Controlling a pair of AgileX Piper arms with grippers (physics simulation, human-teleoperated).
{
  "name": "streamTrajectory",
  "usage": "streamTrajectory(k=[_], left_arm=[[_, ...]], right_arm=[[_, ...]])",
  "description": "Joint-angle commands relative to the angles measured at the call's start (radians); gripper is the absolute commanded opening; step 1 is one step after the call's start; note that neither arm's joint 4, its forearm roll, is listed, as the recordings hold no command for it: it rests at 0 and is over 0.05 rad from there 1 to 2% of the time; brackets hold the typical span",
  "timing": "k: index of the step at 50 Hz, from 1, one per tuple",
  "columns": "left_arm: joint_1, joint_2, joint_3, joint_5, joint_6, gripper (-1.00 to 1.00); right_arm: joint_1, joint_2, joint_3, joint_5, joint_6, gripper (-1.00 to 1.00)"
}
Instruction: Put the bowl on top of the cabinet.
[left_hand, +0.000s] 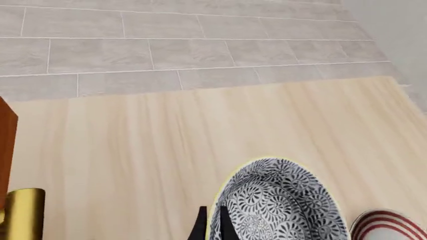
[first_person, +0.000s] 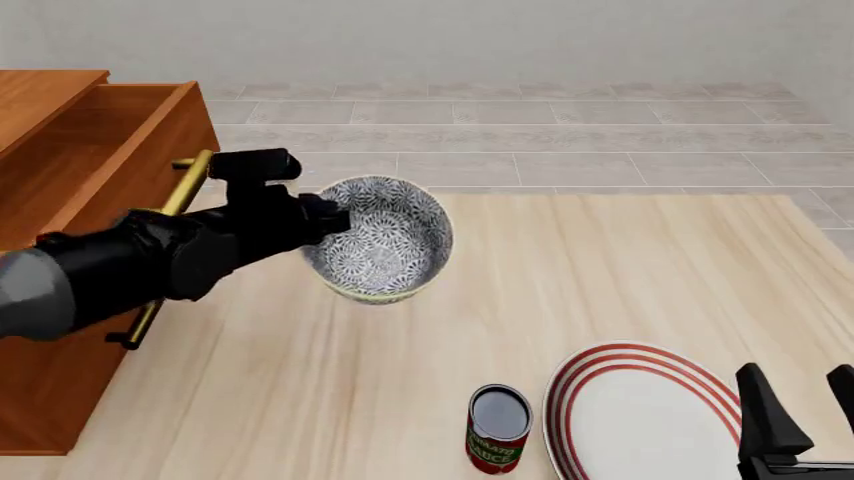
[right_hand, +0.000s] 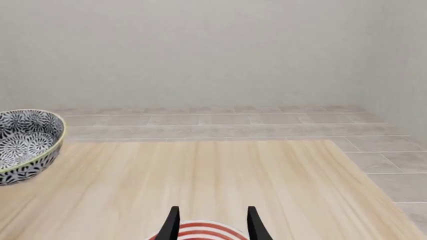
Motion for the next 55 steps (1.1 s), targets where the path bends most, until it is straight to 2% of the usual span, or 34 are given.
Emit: streamTrajectory(k=[1,8,20,38,47,55], left_arm=[[-0.019,-0.109,-0.019,0.1,-0.015,-1.0],[-0.044,-0.146,-0.005,0.116,-0.009,-1.0],[-0.057,-0.253,-0.058,0.238,-0.003,-1.0],[0.025,-0.386,-0.156,0.411,0.03,-1.0],[0.085,-0.417,-0.211,0.495,-0.029,-1.0],[0.095,-0.433,-0.257,0.548,-0.045,-1.0]], right_arm=[[0.002,0.0,0.0,0.001,0.001,1.0],[0.001,0.0,0.0,-0.001,0.003,1.0],[-0.001,0.0,0.0,-0.004,0.006,1.0],[0.004,0.0,0.0,-0.004,0.004,1.0],[0.007,0.0,0.0,-0.005,0.0,1.0],[0.007,0.0,0.001,-0.006,0.0,1.0]])
